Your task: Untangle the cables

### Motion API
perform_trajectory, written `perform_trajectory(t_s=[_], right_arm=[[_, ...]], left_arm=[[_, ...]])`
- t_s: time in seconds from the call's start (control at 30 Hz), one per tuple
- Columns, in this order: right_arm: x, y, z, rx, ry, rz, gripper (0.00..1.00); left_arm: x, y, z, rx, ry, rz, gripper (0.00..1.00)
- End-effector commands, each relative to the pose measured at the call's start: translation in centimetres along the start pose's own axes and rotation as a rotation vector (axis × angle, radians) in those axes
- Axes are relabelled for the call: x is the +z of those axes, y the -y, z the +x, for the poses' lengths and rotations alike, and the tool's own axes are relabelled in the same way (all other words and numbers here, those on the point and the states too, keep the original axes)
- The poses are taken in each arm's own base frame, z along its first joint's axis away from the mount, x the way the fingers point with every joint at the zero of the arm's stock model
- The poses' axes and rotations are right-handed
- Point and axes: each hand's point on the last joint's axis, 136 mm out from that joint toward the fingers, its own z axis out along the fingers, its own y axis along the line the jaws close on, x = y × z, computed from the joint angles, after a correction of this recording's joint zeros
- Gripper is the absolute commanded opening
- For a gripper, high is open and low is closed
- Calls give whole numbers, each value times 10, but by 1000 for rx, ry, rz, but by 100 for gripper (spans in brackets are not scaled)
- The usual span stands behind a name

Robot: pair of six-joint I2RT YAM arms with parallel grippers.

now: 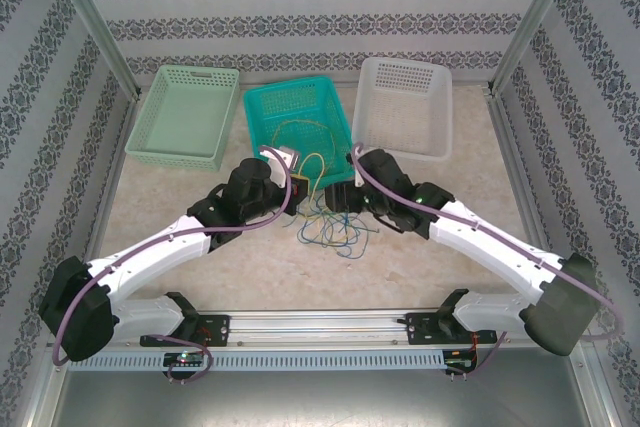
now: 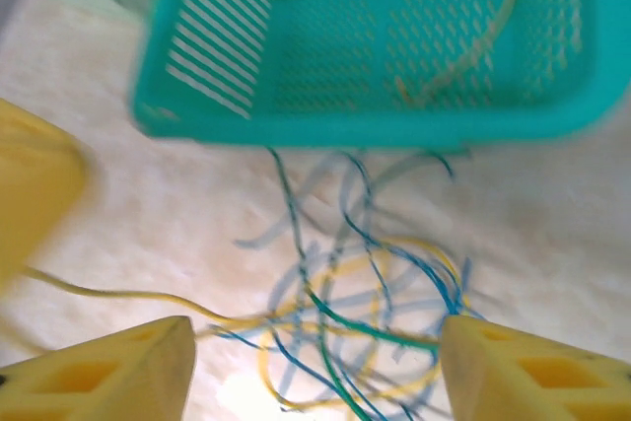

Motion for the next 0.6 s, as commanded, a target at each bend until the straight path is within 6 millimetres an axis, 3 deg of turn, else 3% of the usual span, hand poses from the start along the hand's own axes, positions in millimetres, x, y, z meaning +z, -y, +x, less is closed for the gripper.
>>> perform_trajectory(t_s=[0.0, 0.27, 0.37, 0.5, 0.57], right_arm=[[15, 30, 40, 61, -65, 100, 70], [74, 43, 74, 180, -133, 141, 68], [93, 53, 90, 205, -215, 174, 55], [112, 74, 115, 264, -308, 230, 27], [117, 85, 128, 305, -349, 256, 19]], left_arm=[[-5, -9, -7, 5, 8, -50, 0], [-3, -10, 1, -53, -16, -46, 0], [-14, -16, -2, -29, -15, -90, 0], [-35, -21, -14, 33, 3, -141, 0], [-45, -25, -18, 68, 3, -173, 0]])
